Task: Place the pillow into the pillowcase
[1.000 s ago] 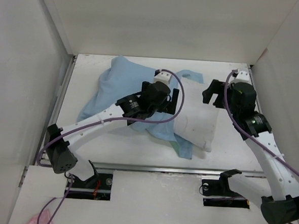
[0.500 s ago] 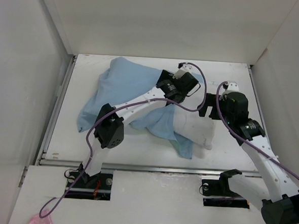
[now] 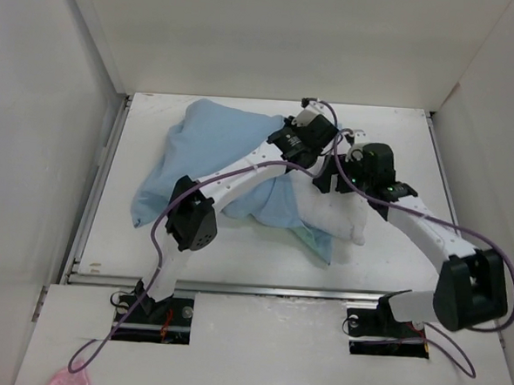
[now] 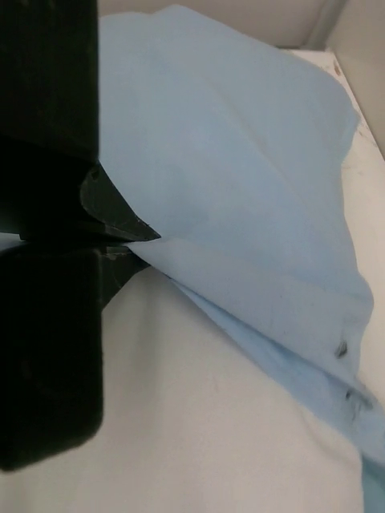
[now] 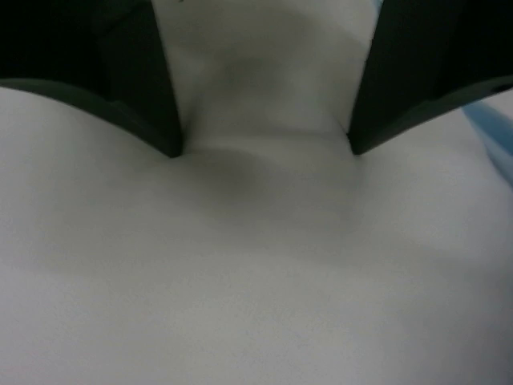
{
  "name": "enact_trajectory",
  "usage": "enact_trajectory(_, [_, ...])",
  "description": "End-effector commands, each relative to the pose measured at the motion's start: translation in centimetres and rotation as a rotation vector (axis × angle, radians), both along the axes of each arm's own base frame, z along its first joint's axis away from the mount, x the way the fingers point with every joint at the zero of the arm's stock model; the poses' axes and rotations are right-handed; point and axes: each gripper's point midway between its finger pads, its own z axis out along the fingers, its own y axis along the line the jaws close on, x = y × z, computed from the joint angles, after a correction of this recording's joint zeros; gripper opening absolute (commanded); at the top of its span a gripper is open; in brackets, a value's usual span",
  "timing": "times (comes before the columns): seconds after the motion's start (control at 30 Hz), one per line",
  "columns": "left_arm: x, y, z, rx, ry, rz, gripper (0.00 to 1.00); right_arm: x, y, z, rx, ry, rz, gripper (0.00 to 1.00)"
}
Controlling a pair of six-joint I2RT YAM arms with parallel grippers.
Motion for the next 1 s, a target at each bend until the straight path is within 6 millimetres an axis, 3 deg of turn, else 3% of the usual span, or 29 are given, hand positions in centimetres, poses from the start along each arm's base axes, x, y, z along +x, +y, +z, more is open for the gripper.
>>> enact_trajectory(0.0, [-0.8,-1.2,5.2,-0.144,-0.026,-0.128,0.0,3.6,3.8,0.1,0.057,-0.089,0.153,0.89])
enact_trajectory(0.03, [-1.5,-2.0,6.7,-0.193,-0.039,-0.18,0.0,4.0,4.3,-1.2,0.064,-0.071,0.172,0.71])
enact_trajectory(0.07, [-1.4,-2.9,7.9,-0.242,-0.063,-0.225,0.0,4.4,5.2,-1.5,0.09,-0.072,0.217,0.01])
enact_trajectory(0.1, [-2.4,-4.5,8.0,-0.257,-0.042,-0.315,0.0,5.5,6.3,-1.8,0.146,-0.097,0.227,0.0])
enact_trajectory(0.13, [-3.2,-5.3,9.7,-0.295,-0.062,-0.371,0.0,5.4,7.2,-1.4,0.188,-0.123,0.274,0.0])
enact_trajectory(0.17, [-4.4,-6.9,10.2,-0.313,-0.054,-0.444,0.0,4.0,8.8,-0.3,0.272,-0.136,0.395,0.0])
enact_trajectory(0.2, [-5.2,-8.5,11.4,-0.367,-0.053,-0.516,0.0,4.3,10.0,3.1,0.341,-0.276,0.469,0.0])
enact_trajectory(0.3, [-7.2,-10.8,13.7,-0.45,-0.032,-0.649,0.0,0.8,11.8,8.0,0.559,-0.368,0.62,0.0])
enact_trajectory(0.33, [-8.2,-11.8,14.9,-0.487,-0.032,-0.707,0.0,-0.6,12.5,11.0,0.653,-0.457,0.679,0.0])
enact_trajectory(0.4, [-8.2,-12.1,15.2,-0.493,-0.031,-0.718,0.0,-4.1,13.8,12.3,0.741,-0.499,0.801,0.0])
enact_trajectory(0.43, [-8.1,-12.3,15.7,-0.501,-0.042,-0.72,0.0,-6.4,14.0,13.7,0.779,-0.644,0.898,0.0])
enact_trajectory(0.47, [-7.9,-12.2,16.3,-0.506,-0.058,-0.712,0.0,-7.5,14.5,13.6,0.828,-0.597,0.926,0.0])
enact_trajectory(0.5, [-7.8,-12.5,16.1,-0.513,-0.055,-0.708,0.0,-8.8,16.2,13.5,0.85,-0.574,0.978,0.0])
enact_trajectory(0.53, [-7.8,-12.9,15.7,-0.512,-0.04,-0.718,0.0,-9.0,17.4,13.6,0.847,-0.577,1.018,0.0])
enact_trajectory(0.6, [-8.9,-13.9,16.3,-0.563,-0.006,-0.781,0.0,-8.6,20.3,10.6,0.872,-0.486,1.034,0.0])
enact_trajectory(0.63, [-9.2,-14.1,16.3,-0.568,0.002,-0.796,0.0,-8.3,20.3,11.0,0.887,-0.493,1.007,0.0])
enact_trajectory(0.67, [-9.7,-14.0,16.7,-0.591,0.013,-0.8,0.0,-7.5,21.0,9.2,0.904,-0.457,0.967,0.0])
enact_trajectory(0.7, [-10.3,-14.2,17.1,-0.619,0.026,-0.824,0.0,-6.6,21.3,8.9,0.917,-0.452,0.931,0.0])
enact_trajectory(0.73, [-12.2,-14.8,17.1,-0.647,0.07,-0.885,0.0,-5.3,21.7,8.2,0.925,-0.454,0.891,0.0])
enact_trajectory(0.77, [-12.5,-14.3,18.1,-0.657,0.055,-0.89,0.0,-5.4,22.1,8.7,0.936,-0.465,0.891,0.0])
enact_trajectory(0.8, [-13.4,-14.8,16.6,-0.666,0.102,-0.904,0.0,-5.0,22.4,8.1,0.935,-0.457,0.888,0.0])
enact_trajectory(0.83, [-13.8,-14.1,17.2,-0.675,0.088,-0.908,0.0,-5.3,22.9,8.6,0.949,-0.467,0.893,0.0])
enact_trajectory(0.87, [-14.3,-14.0,16.5,-0.663,0.102,-0.905,0.0,-5.1,22.9,8.7,0.948,-0.48,0.883,0.0])
enact_trajectory(0.9, [-13.7,-13.3,14.7,-0.637,0.119,-0.84,0.0,-5.5,22.6,9.5,0.951,-0.493,0.887,0.0])
enact_trajectory(0.97, [-13.2,-11.7,14.3,-0.624,0.1,-0.763,0.0,-5.8,21.3,10.1,0.934,-0.525,0.863,0.16])
